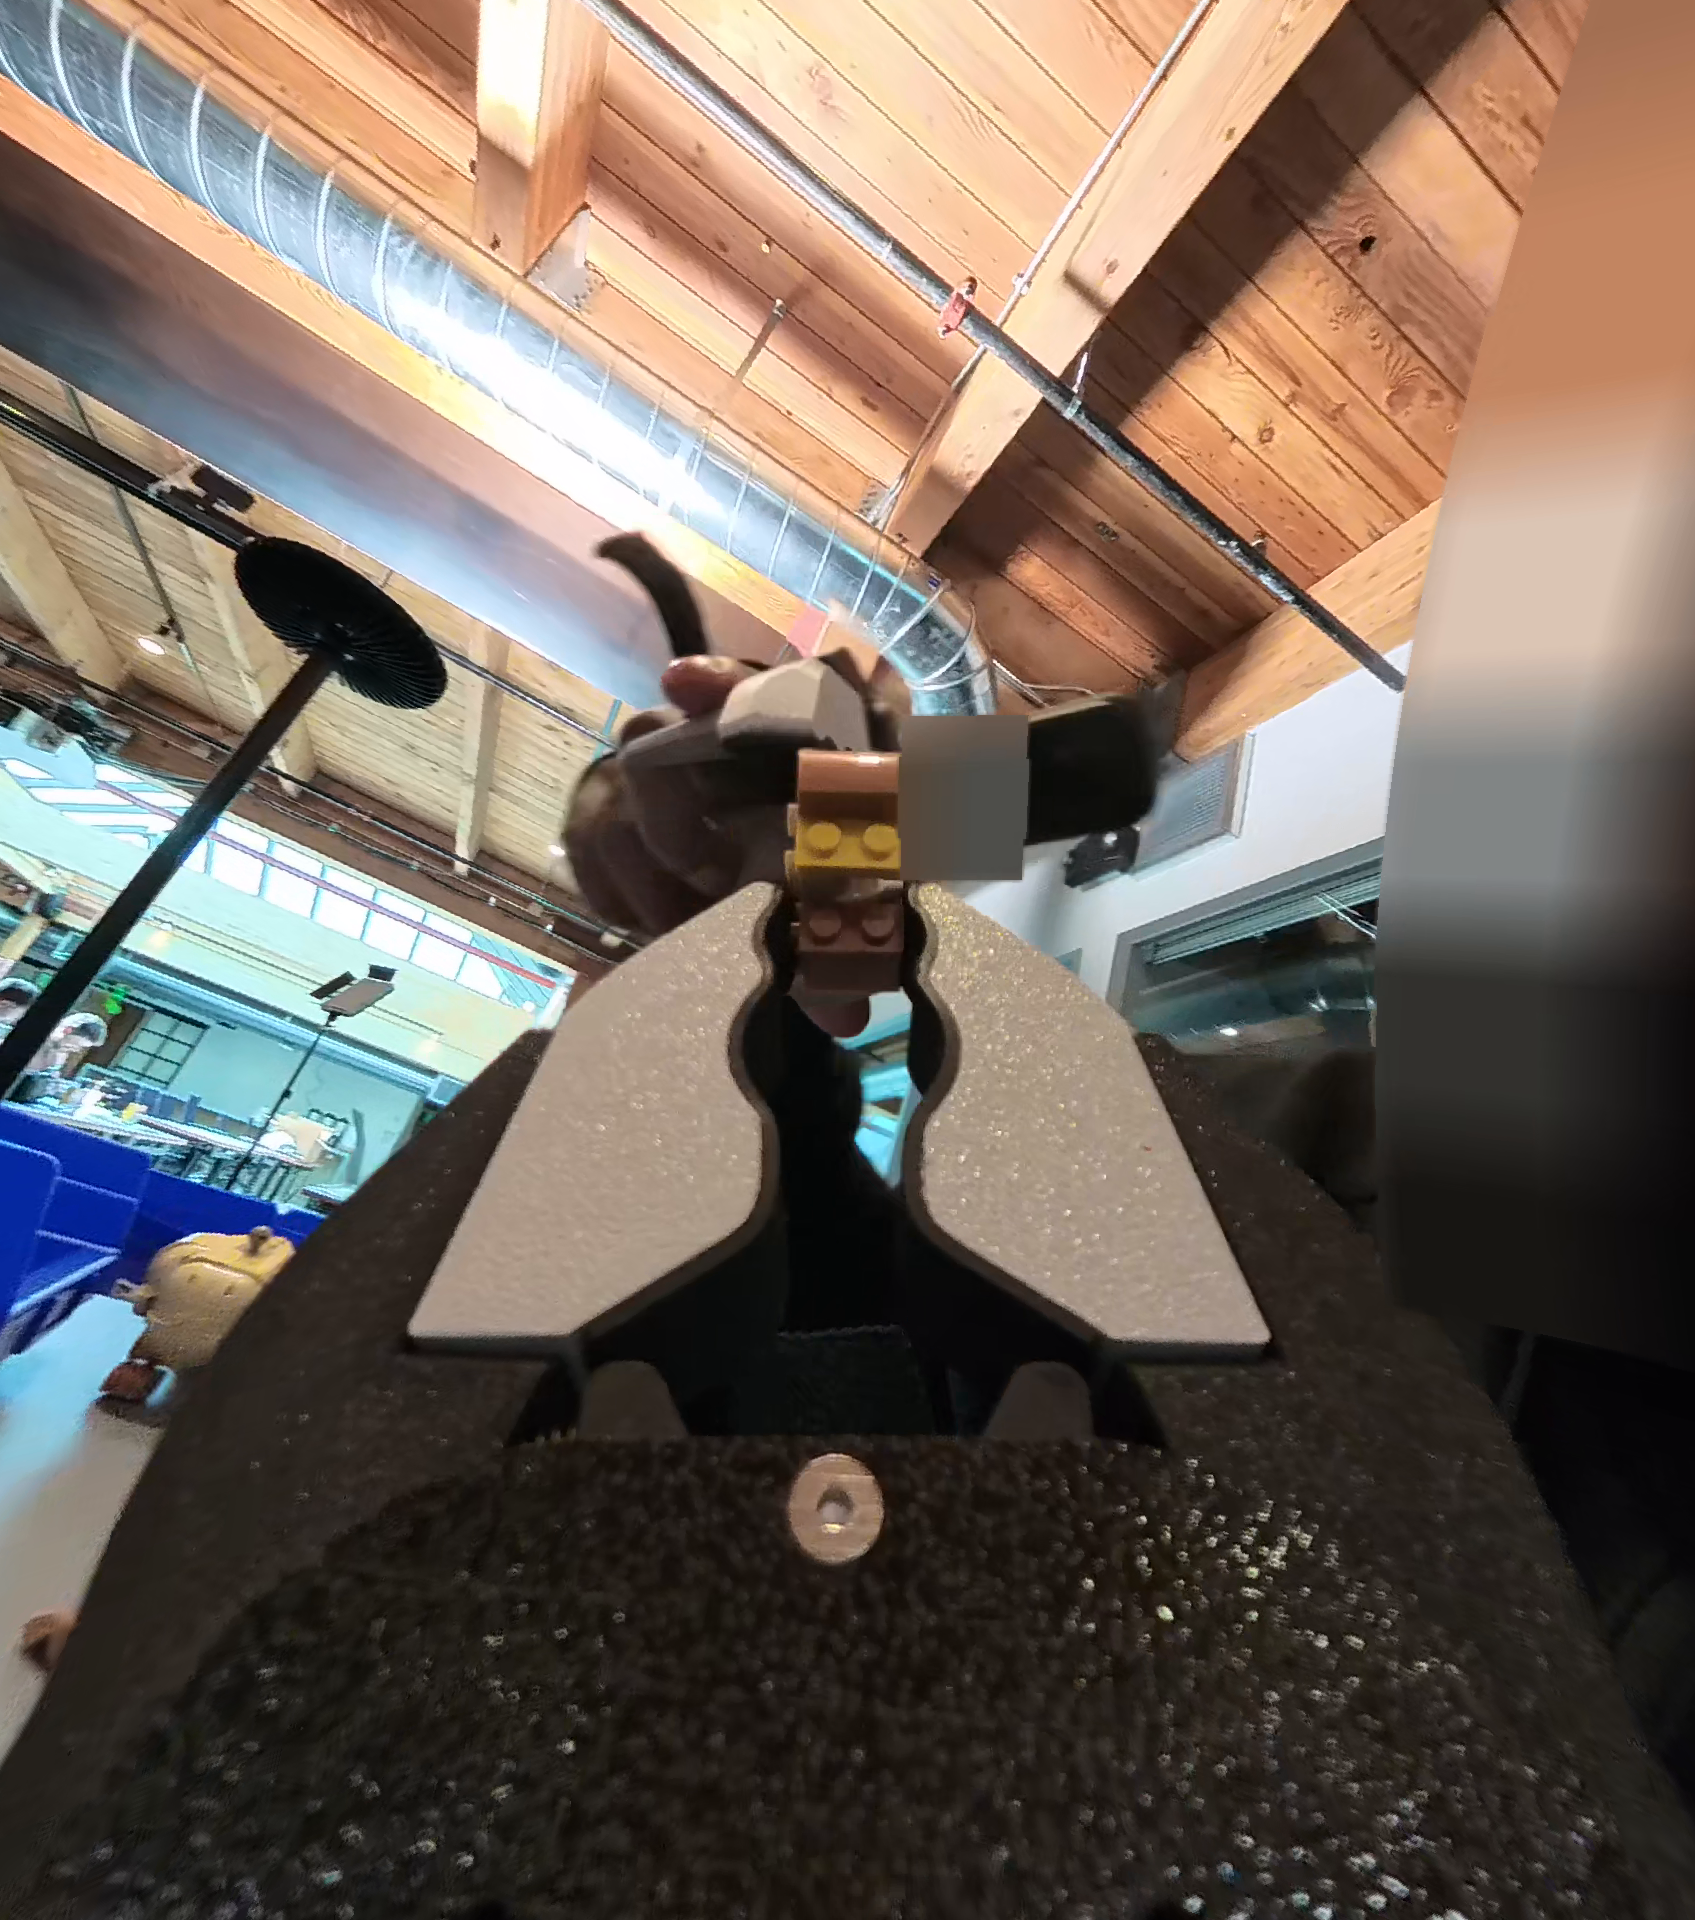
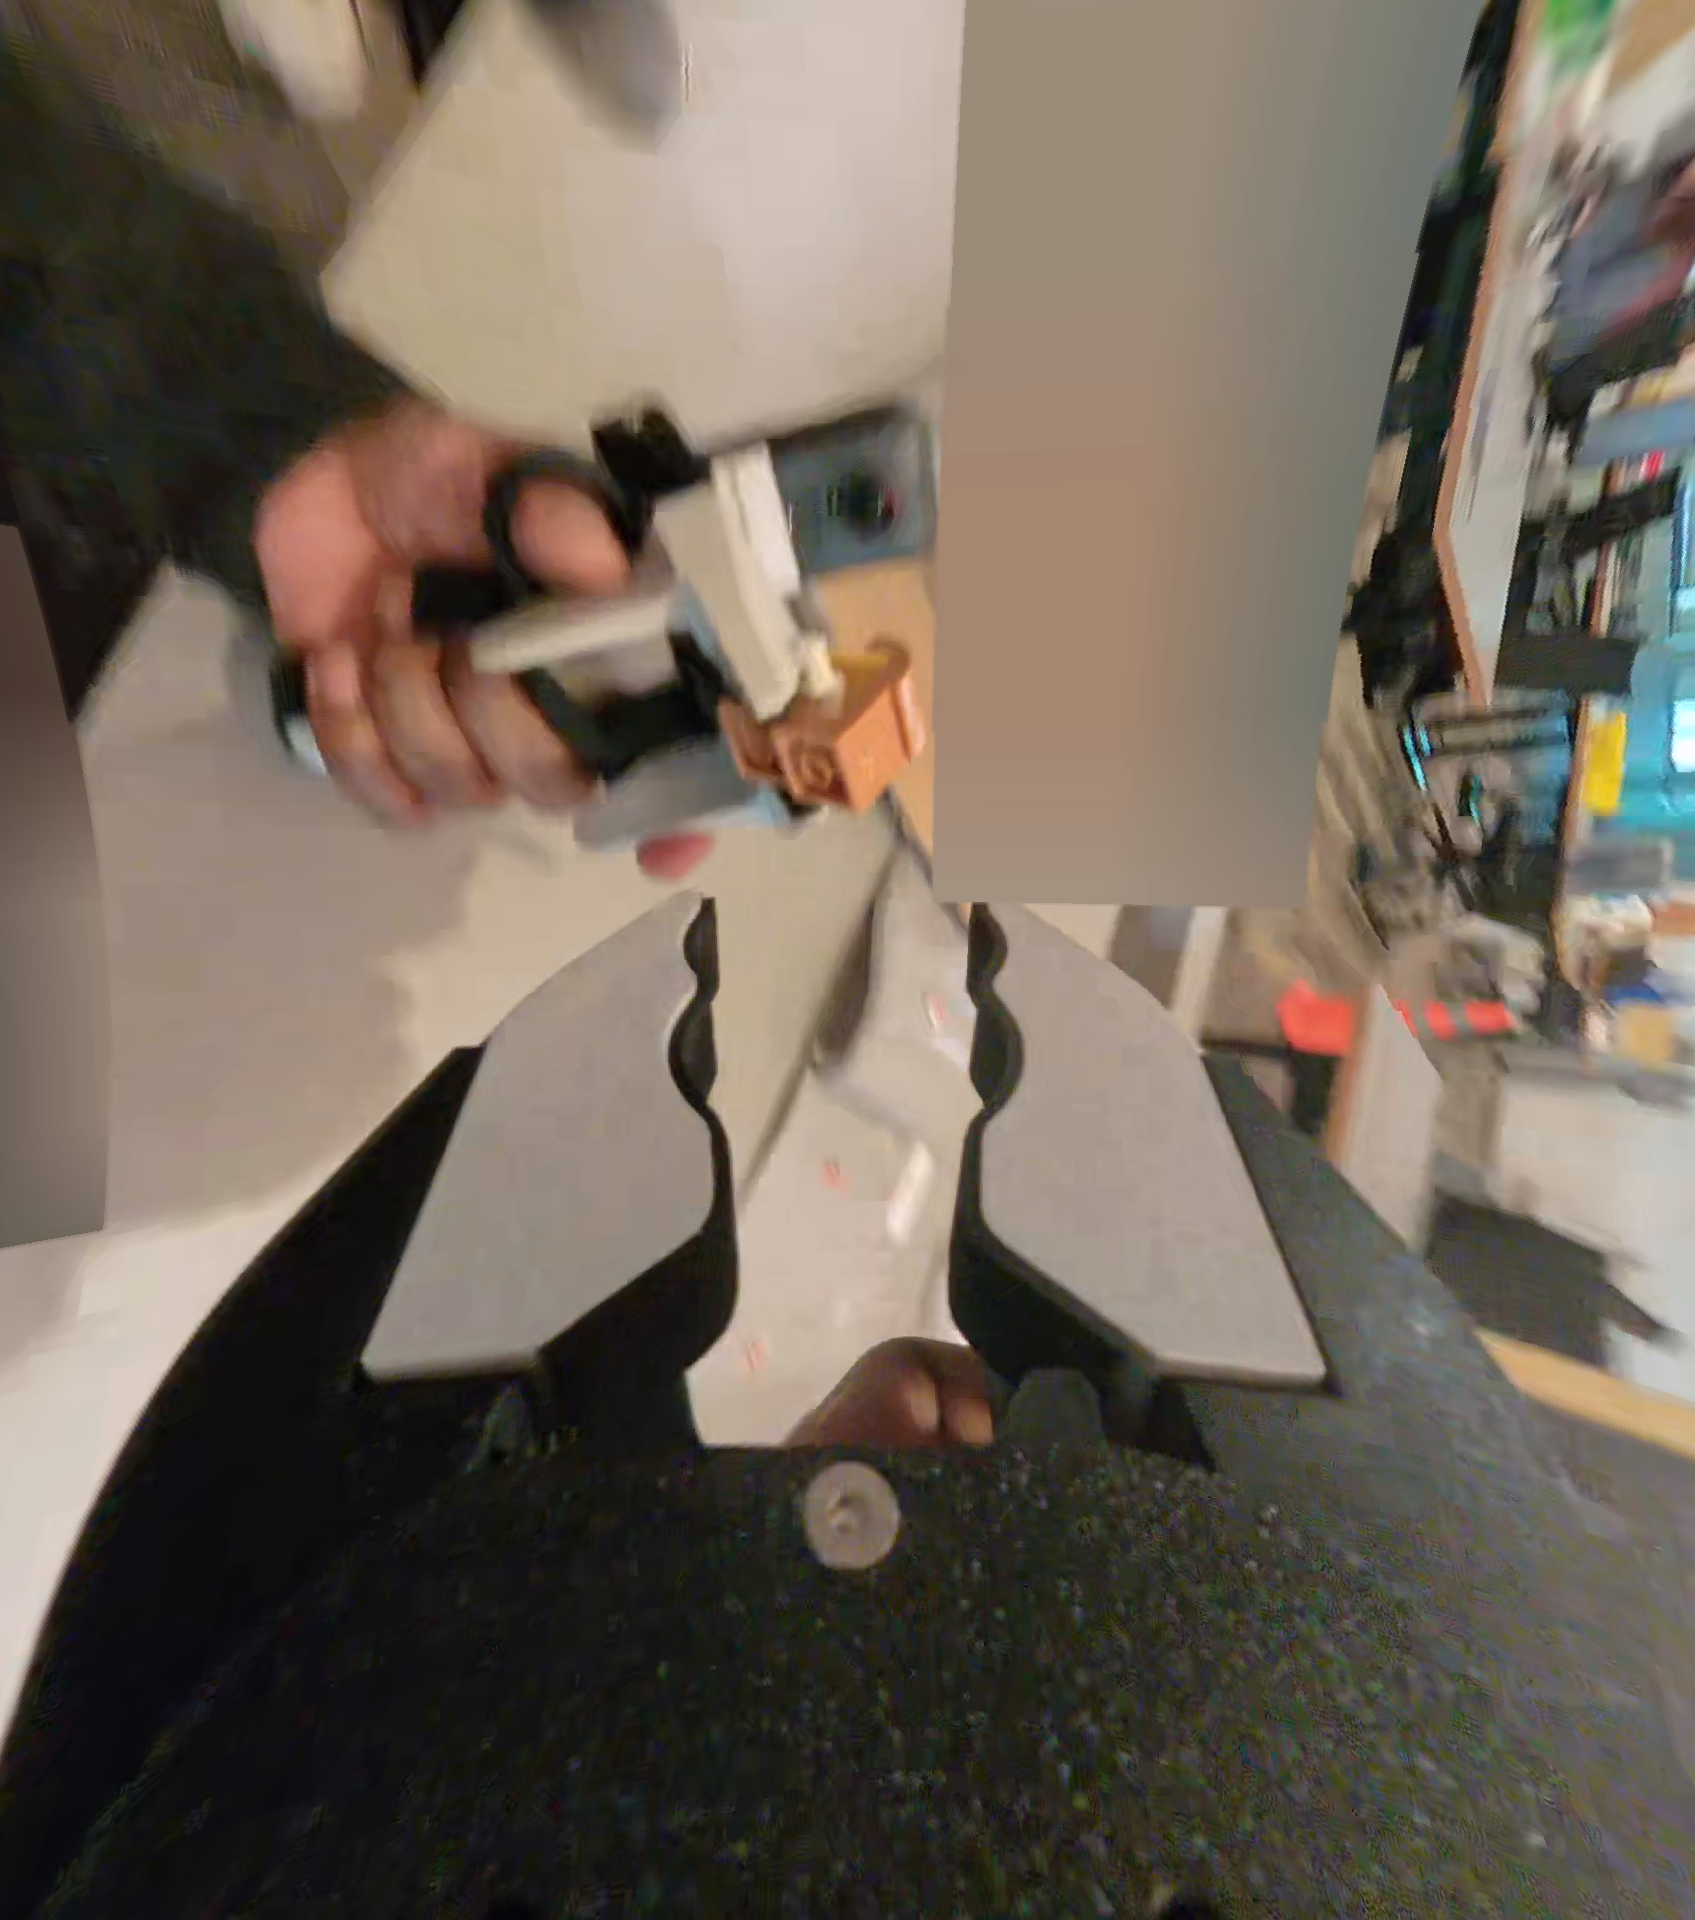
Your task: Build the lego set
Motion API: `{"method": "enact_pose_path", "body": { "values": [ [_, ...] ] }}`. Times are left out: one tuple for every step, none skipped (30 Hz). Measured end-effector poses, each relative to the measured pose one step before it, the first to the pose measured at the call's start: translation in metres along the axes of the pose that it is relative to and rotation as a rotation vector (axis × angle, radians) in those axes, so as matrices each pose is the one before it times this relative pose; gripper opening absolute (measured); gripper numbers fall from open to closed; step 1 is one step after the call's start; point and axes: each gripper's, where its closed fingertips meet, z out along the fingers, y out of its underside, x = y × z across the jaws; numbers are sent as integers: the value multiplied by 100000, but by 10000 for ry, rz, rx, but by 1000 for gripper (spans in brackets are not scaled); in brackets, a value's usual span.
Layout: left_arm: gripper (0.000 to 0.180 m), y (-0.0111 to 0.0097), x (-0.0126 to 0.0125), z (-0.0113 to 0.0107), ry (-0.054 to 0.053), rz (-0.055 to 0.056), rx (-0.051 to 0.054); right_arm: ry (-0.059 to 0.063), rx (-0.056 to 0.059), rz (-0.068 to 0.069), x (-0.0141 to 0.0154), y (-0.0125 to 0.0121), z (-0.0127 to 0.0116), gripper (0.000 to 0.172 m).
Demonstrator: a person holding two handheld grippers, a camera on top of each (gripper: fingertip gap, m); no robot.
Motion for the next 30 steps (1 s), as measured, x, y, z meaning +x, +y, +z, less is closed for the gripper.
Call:
{"method": "enact_pose_path", "body": {
  "values": [
    [18, 120, 165, 81, 136, -85, -29, -52, 1130, 553, -58, -499, 172, 47],
    [18, 0, 240, 48, 205, -134, 61, -158, 1065, 547, -134, -311, 240, 48],
    [18, -38, 201, 35, 206, -191, 83, -330, 1105, 516, -314, -261, 227, 49],
    [18, 64, 123, 23, 156, -175, 11, -428, 1138, 540, -348, -266, 163, 49],
    [19, 154, 2, 37, 58, -84, -48, -420, 1046, 617, -175, -178, 124, 48],
    [18, 184, -99, 54, -32, -14, -91, -354, 853, 598, 46, -4, 85, 49],
    [19, 185, -173, 40, -68, -7, -98, -188, 755, 443, 299, -13, -1, 50],
    [18, 149, -190, 24, -66, -46, -74, -84, 732, 354, 361, -112, -92, 50],
    [19, 69, -162, -1, -37, -82, -20, -104, 660, 366, 284, -176, -150, 49],
    [19, -1, -46, -13, 24, -104, 29, -75, 610, 328, 240, -255, -152, 49],
    [18, -68, 55, -34, 73, -109, 66, 27, 529, 239, 251, -236, -143, 47],
    [19, -126, 67, -56, 73, -93, 80, 36, 403, 191, 186, -149, -95, 46],
    [19, -169, 40, -77, 44, -74, 105, -19, 281, 206, 0, -107, -37, 45],
    [19, -172, 23, -88, 33, -89, 110, 95, 64, 165, 114, 39, 45, 44],
    [18, -156, 67, -51, 75, -114, 113, 68, -15, 37, -2, 73, 99, 44],
    [18, -113, 77, -21, 97, -130, 103, 126, 15, 6, 55, -14, 132, 44],
    [18, -45, 40, -5, 88, -138, 73, 145, 19, 61, 86, -30, 173, 44],
    [18, -40, 33, 4, 79, -131, 73, 26, 34, 89, -114, -32, 191, 44],
    [18, -34, 30, -12, 63, -113, 66, 49, -26, 61, -77, 99, 210, 44],
    [18, -26, 3, -27, 26, -71, 38, 131, -90, -16, 43, 238, 212, 46],
    [18, -23, 21, -30, 8, -20, 28, 108, -70, -36, 31, 289, 159, 46],
    [18, -36, 67, -29, 27, -23, 21, 51, -45, 21, 7, 288, 118, 47],
    [18, -49, 101, -35, 50, -49, 34, -29, 70, 112, -37, 144, 85, 47],
    [18, -20, 45, -39, 21, -46, 26, -94, 113, 188, -83, 56, 83, 47],
    [18, 15, -76, -42, -48, -14, 1, -101, 117, 180, -74, 29, 75, 47],
    [18, 69, -124, -27, -81, 3, -39, -85, 114, 140, -71, 25, 64, 47],
    [18, 111, -113, -8, -64, -7, -61, -88, 60, 127, -82, 94, 74, 47],
    [18, 139, -72, 16, -42, -15, -79, -90, 15, 101, -88, 144, 99, 47],
    [18, 99, -30, 28, -12, -6, -53, -70, -4, 58, -84, 155, 104, 47],
    [18, 69, -9, 26, -1, -8, -43, -40, 20, 16, -64, 78, 78, 48]
  ]
}}
